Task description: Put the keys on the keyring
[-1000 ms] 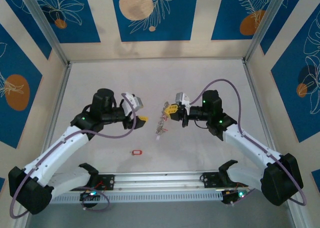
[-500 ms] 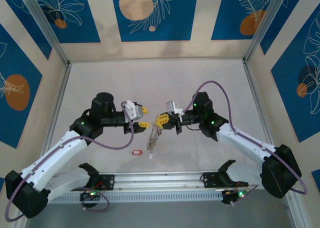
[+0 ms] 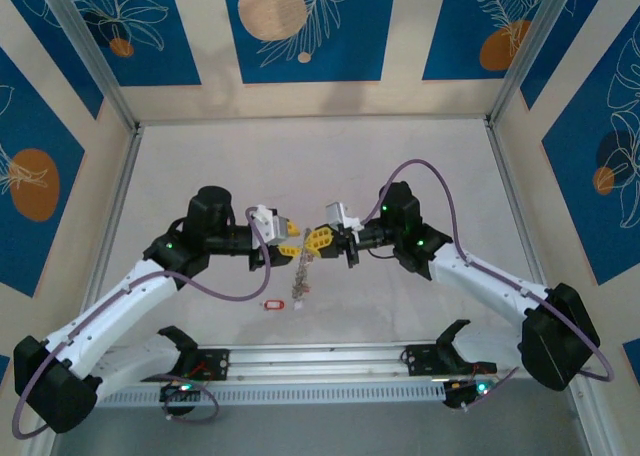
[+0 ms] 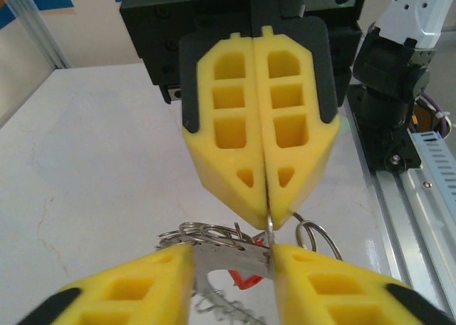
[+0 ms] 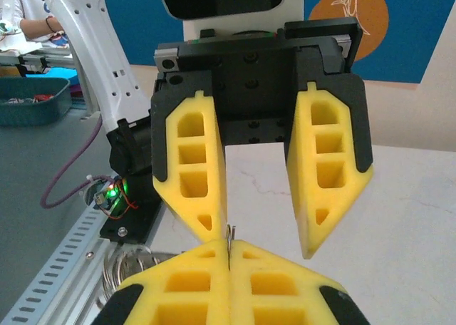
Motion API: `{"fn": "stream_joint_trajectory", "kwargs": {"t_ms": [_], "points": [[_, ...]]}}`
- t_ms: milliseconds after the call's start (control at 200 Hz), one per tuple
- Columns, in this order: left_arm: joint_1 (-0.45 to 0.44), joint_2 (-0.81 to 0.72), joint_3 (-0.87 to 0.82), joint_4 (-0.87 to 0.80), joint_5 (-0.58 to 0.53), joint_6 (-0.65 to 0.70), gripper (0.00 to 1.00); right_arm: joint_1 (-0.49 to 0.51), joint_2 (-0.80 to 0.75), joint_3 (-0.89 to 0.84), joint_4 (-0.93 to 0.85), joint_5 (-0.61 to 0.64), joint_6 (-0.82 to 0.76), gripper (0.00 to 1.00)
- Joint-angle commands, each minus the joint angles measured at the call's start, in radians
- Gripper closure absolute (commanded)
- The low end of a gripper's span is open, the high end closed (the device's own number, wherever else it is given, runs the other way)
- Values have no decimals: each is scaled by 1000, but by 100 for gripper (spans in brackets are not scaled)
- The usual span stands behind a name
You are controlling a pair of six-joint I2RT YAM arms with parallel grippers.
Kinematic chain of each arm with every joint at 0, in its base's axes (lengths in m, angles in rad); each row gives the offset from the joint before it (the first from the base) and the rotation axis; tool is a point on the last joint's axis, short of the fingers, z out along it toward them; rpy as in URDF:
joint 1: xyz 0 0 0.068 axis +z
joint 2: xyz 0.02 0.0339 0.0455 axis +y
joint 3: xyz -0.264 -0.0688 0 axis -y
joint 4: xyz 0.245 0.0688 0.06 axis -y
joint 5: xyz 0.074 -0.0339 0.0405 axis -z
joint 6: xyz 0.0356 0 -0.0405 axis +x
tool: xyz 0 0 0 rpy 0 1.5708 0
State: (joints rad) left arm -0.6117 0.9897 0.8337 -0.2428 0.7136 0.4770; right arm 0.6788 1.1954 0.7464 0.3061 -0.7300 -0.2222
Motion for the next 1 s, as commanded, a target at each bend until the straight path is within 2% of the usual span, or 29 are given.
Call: {"fn": "stream_joint_trajectory", "kwargs": {"t_ms": [0, 70, 240, 320, 405, 460, 650, 795, 995], "points": [[-8, -17, -13, 31, 38, 16, 76, 17, 3, 42, 31, -6, -24, 100], [-8, -17, -6, 9, 41, 27, 84, 21, 4, 41, 41, -5, -18, 100], [-8, -17, -4, 6, 58, 30, 90, 36, 3, 39, 39, 13, -26, 100], [-8, -16, 5, 5, 71, 23, 100, 45, -2, 25, 45, 47, -36, 100], [-8, -17, 10, -15, 98, 39, 100, 56, -6, 7, 53, 110, -55, 100], [-8, -18, 10, -17, 95, 41, 100, 65, -25, -21, 73, 167, -73, 80], [-9, -48, 2, -33, 28, 65, 100, 53, -115, -92, 59, 247, -103, 66], [-12, -60, -3, -46, 10, 116, 100, 59, -157, -109, -4, 253, -116, 65], [-27, -82, -24, -91, 24, 257, 100, 86, -146, -96, -33, 270, -142, 67]]}}
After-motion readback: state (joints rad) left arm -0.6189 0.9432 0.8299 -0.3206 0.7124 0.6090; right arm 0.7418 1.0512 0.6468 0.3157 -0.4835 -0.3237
